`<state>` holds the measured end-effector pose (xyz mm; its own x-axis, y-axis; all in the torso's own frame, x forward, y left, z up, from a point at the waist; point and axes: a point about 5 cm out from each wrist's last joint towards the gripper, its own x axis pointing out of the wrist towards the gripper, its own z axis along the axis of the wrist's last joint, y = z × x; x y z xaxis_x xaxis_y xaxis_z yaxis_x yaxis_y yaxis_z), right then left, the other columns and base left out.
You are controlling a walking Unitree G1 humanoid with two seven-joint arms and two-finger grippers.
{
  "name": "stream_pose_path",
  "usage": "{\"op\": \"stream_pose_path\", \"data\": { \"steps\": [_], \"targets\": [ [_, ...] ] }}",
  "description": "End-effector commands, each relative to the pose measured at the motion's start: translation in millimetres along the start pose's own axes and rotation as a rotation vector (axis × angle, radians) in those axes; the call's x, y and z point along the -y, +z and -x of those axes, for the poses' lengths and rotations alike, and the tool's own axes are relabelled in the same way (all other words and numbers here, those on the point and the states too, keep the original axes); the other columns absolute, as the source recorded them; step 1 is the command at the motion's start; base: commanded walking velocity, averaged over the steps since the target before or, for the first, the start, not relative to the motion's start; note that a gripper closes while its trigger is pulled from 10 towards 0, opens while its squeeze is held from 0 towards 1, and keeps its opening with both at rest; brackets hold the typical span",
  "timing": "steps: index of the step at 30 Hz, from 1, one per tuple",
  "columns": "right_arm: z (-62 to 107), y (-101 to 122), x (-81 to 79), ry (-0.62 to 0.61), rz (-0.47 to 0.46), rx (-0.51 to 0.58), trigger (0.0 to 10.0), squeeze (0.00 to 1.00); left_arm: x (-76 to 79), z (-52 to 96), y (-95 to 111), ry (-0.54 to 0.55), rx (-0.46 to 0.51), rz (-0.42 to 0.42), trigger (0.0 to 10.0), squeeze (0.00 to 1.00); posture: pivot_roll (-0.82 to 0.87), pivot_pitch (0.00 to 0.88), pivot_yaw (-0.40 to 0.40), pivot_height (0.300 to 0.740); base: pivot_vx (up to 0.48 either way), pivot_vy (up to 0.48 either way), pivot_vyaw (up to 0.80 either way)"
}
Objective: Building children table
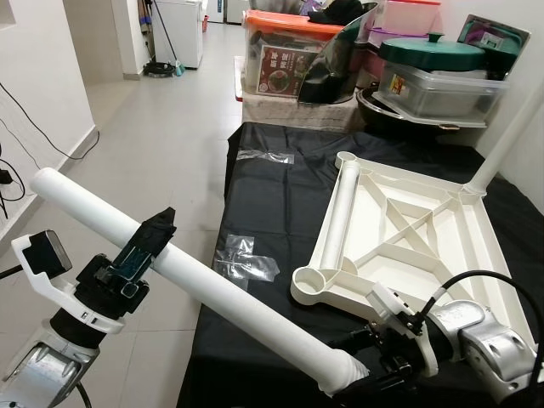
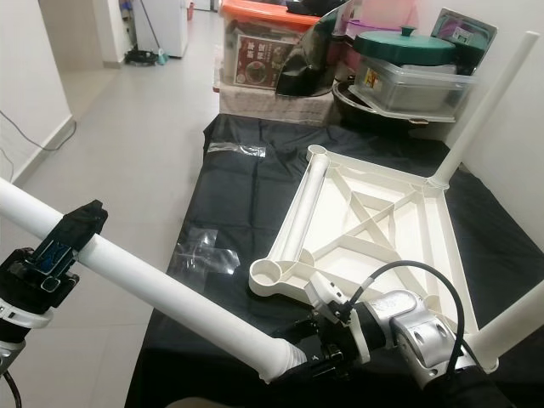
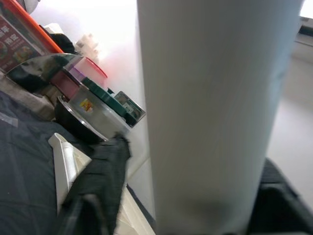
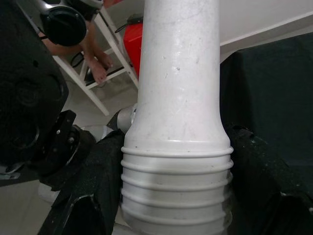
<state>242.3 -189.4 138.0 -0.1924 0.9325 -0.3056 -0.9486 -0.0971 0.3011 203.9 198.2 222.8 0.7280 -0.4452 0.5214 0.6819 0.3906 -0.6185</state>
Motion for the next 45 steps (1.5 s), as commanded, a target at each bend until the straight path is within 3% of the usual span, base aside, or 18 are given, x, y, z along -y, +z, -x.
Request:
{"op": "stream_pose_path", "data": {
  "steps": [1,17,18,25,26,28,29,37,45],
  "targets": [
    [-0.1,1.6,-0.6,0.012,0.029,-0.003,10.0,0.00,-3.1,0.2,0.8,0.005,-0.001,0.017,0.0,0.00,0.07,0.017,-0.095,0.740,0.000,0.000,0.00],
    [-4.7,8.5,6.2,-0.017,0.064,0.034,10.0,0.00,-5.9,0.0,5.5,0.021,0.047,0.034,0.0,0.00,0.08,0.023,-0.101,0.740,0.000,0.000,0.00],
    [-5.2,12.2,10.2,-0.041,0.076,0.057,10.0,1.00,-6.5,-0.6,6.0,0.027,0.053,0.028,0.0,0.00,0.08,0.024,-0.104,0.740,0.000,0.000,0.00],
    [-0.9,25.0,18.9,-0.084,0.089,0.120,10.0,1.00,-12.7,-6.4,12.9,0.072,0.068,-0.021,0.0,0.00,0.08,0.026,-0.106,0.740,0.000,0.000,0.00],
    [2.7,24.6,19.6,-0.087,0.089,0.097,10.0,1.00,-15.6,-9.7,17.4,0.089,0.070,-0.038,3.1,0.00,0.08,0.026,-0.107,0.740,0.000,0.000,0.00],
    [2.7,24.6,19.6,-0.087,0.089,0.097,10.0,1.00,-15.6,-9.7,17.4,0.089,0.070,-0.038,3.1,0.00,0.08,0.026,-0.107,0.740,0.000,0.000,0.00],
    [5.0,24.7,20.5,-0.096,0.092,0.091,10.0,0.00,-15.9,-10.8,19.2,0.089,0.069,-0.041,10.0,0.00,0.08,0.026,-0.107,0.740,0.000,0.000,0.00],
    [22.2,34.9,35.8,-0.206,0.106,0.074,10.0,0.00,-13.9,-17.7,27.5,0.052,0.008,-0.080,10.0,0.00,0.08,0.026,-0.109,0.740,0.000,0.000,0.00],
    [-0.7,79.7,44.4,-0.182,0.138,0.110,10.0,0.00,-13.1,-48.1,29.2,-0.031,-0.070,-0.100,10.0,0.00,0.08,0.031,-0.107,0.740,0.000,0.000,0.00]
  ]
}}
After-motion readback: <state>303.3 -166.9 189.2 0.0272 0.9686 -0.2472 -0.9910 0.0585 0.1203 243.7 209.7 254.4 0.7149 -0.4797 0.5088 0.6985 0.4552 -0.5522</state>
